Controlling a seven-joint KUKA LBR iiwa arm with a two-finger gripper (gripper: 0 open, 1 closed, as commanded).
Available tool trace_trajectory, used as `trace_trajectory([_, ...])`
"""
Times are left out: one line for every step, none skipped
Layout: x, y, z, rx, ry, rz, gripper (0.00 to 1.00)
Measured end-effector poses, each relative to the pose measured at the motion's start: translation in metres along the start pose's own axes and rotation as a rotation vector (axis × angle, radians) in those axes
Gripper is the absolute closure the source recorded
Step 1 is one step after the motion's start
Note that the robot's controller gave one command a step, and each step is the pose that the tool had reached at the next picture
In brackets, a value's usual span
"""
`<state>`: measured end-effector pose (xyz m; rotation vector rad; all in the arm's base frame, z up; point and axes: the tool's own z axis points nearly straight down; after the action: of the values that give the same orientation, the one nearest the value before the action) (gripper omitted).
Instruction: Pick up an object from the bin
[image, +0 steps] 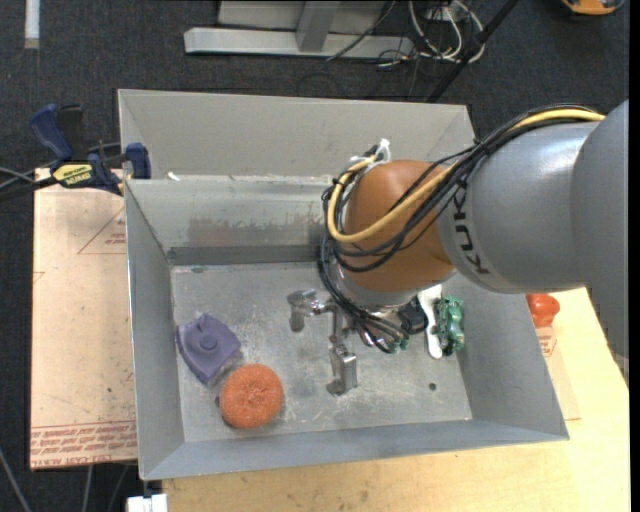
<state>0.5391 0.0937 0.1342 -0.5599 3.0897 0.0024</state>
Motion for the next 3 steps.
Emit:
trace_trajectory([0.024, 0.028, 0.009, -0.001, -0.003, -0.032, 0.0])
trace_trajectory([0.034, 0.048, 0.019, -0.002, 0.0, -0.205, 0.0])
trace_trajectory([-0.005, 0.073, 0.044, 0.0, -0.006, -0.392, 0.0])
